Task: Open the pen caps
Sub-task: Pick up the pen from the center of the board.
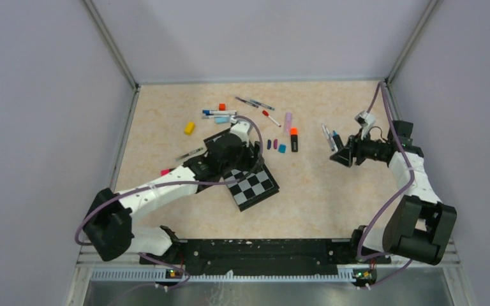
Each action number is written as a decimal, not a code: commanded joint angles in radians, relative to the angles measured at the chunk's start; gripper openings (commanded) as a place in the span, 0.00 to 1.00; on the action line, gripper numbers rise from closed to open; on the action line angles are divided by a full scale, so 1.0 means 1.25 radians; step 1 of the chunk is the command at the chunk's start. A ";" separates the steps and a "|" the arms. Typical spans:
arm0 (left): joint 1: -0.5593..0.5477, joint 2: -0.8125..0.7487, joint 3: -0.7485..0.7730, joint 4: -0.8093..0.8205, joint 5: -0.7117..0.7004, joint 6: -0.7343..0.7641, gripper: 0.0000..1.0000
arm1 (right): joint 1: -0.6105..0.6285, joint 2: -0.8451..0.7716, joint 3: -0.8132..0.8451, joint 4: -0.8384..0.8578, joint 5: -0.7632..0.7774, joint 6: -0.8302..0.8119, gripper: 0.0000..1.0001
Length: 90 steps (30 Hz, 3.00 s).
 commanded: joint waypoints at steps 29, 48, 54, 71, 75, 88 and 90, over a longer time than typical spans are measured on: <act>0.094 -0.413 -0.304 0.165 -0.009 -0.131 0.99 | 0.498 0.381 0.396 0.134 0.758 0.450 0.61; 0.096 -0.352 -0.264 0.161 -0.038 -0.127 0.99 | 0.533 0.586 0.507 0.118 0.839 0.535 0.51; 0.096 -0.354 -0.268 0.160 -0.038 -0.128 0.99 | 0.536 0.592 0.483 0.126 0.859 0.524 0.47; 0.096 -0.385 -0.288 0.160 -0.030 -0.152 0.99 | 0.539 0.557 0.403 0.152 0.877 0.507 0.43; 0.096 -0.386 -0.289 0.161 -0.027 -0.157 0.99 | 0.539 0.545 0.385 0.160 0.897 0.492 0.32; 0.096 -0.385 -0.305 0.248 0.082 -0.173 0.99 | 0.539 0.459 0.339 0.187 0.943 0.391 0.00; 0.096 -0.379 -0.315 0.293 0.114 -0.187 0.99 | 0.539 0.421 0.334 0.173 0.916 0.331 0.00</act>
